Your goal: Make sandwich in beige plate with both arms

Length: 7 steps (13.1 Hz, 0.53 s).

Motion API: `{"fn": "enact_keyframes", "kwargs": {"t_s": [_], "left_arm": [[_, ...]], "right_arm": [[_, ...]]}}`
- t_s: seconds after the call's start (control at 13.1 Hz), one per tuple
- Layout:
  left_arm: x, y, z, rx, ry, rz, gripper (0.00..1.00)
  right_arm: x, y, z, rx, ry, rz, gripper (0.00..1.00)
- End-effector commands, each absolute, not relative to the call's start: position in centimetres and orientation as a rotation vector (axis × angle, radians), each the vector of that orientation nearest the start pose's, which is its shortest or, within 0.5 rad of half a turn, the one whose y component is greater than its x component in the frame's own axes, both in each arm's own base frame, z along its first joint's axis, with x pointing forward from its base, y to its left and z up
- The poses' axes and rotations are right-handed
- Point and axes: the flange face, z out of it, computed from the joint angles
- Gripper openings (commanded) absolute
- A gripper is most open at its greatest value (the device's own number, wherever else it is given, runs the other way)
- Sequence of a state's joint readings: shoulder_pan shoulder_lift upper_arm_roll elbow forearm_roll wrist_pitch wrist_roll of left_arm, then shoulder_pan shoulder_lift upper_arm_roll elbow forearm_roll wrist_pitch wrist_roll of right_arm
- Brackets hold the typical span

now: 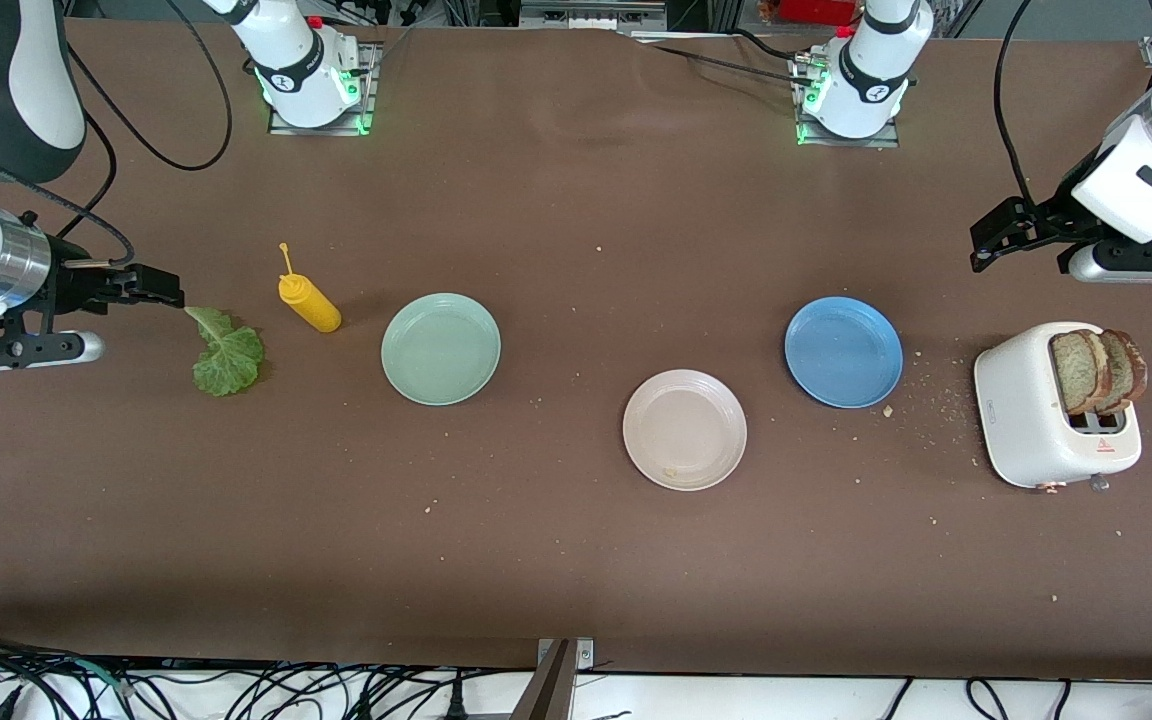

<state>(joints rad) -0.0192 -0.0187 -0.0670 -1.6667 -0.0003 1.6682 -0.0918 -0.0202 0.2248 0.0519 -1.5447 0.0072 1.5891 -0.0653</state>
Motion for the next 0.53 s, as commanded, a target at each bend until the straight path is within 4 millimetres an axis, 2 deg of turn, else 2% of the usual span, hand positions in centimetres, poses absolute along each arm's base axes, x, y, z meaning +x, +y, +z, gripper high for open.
{"fn": "enact_keyframes", "kwargs": {"t_s": [0.0,0.46], "left_arm": [[55.45,-4.66,60.62,-3.120,-0.007,-0.044,1.00],[55.41,-4.60,60.76,-3.123,0.004,-0.046,1.00]], "right_arm": [[60.98,1.90,50.90,-3.106,-0.137,0.293,1.00],[60.92,1.92,50.75,-3.104,-0.139,0.300,1.00]]}}
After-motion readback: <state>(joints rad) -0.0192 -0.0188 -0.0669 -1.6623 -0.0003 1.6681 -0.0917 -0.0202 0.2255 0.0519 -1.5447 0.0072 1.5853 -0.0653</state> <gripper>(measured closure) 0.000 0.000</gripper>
